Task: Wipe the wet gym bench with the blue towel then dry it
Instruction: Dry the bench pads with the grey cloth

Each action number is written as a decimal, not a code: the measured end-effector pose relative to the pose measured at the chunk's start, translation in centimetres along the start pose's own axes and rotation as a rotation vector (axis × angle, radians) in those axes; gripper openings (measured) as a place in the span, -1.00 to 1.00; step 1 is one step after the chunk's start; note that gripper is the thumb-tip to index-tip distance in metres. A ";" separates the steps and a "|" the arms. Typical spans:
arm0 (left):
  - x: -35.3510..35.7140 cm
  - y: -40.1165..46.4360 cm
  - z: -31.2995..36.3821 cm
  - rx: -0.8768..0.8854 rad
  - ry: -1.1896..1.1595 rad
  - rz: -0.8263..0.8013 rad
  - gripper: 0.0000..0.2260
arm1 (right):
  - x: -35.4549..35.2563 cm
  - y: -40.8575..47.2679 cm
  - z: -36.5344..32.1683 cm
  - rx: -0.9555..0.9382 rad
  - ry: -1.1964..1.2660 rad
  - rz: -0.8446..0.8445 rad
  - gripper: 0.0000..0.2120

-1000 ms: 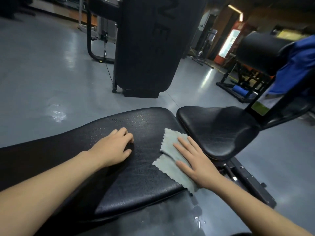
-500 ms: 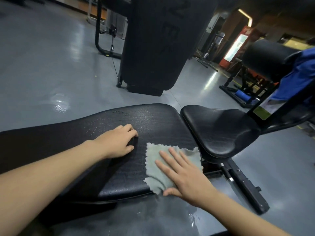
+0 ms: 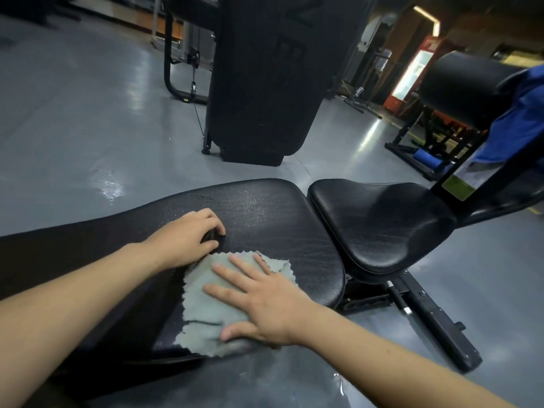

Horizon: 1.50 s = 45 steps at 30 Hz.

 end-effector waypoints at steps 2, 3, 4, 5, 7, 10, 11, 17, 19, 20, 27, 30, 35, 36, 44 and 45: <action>0.0 0.2 0.0 -0.011 0.005 -0.011 -0.86 | -0.4 -1.3 3.1 0.088 0.004 0.002 -0.16; 0.0 0.3 0.0 -0.017 0.011 -0.020 -0.88 | -0.6 -2.1 4.7 0.136 -0.003 0.002 -0.14; 0.0 0.4 0.1 -0.021 0.016 -0.027 -0.89 | -0.9 -3.0 6.3 0.180 -0.013 0.000 -0.13; -0.1 0.4 0.2 -0.024 0.018 -0.029 -0.90 | -1.1 -3.9 7.7 0.223 -0.022 -0.004 -0.13; -0.2 0.4 0.4 -0.029 0.027 -0.031 -0.91 | -1.5 -5.4 9.9 0.302 -0.029 -0.002 -0.17; -0.3 0.2 0.8 -0.035 0.045 -0.040 -0.87 | -1.9 -6.1 11.3 0.368 0.016 0.026 -0.25; -0.4 0.1 0.9 -0.037 0.047 -0.048 -0.85 | -1.9 -5.9 11.6 0.381 0.026 0.022 -0.24; -0.1 -0.9 1.0 -0.073 0.041 -0.060 -0.74 | -2.6 -2.3 15.1 0.512 0.066 0.002 -0.23; -0.1 -1.3 1.0 -0.073 0.068 -0.052 -0.71 | -2.8 -0.7 16.4 0.528 0.068 0.006 -0.28; -0.1 -1.5 0.8 -0.074 0.076 -0.045 -0.70 | -2.9 0.2 17.1 0.534 0.066 0.011 -0.29; -0.4 -3.0 -0.2 -0.063 0.144 0.014 -0.63 | -3.4 6.6 21.1 0.578 0.036 0.011 -0.29; -0.7 -3.8 -1.4 -0.088 0.159 0.013 -0.61 | -3.7 9.3 21.7 0.576 0.004 -0.003 -0.28; -1.7 -5.0 -4.6 -0.171 0.160 -0.002 -0.58 | -3.6 14.0 21.2 0.538 -0.104 -0.037 -0.24; -1.9 -5.2 -5.4 -0.191 0.159 -0.002 -0.57 | -3.5 14.9 20.8 0.526 -0.124 -0.042 -0.23; -2.9 -6.9 -9.2 -0.278 0.151 -0.045 -0.57 | -2.4 22.3 13.1 0.348 -0.143 -0.057 -0.10; -2.9 -6.7 -9.2 -0.289 0.151 -0.063 -0.57 | -2.0 23.4 11.7 0.323 -0.143 -0.063 -0.11</action>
Point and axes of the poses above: each hand's wrist, its own y-axis towards the middle knuckle, its own x-axis out of the palm, z = x × y, the point moved 9 cm from there along y, towards the middle knuckle, and after that the axes turned 3 degrees about x, right-handed, at the moved point
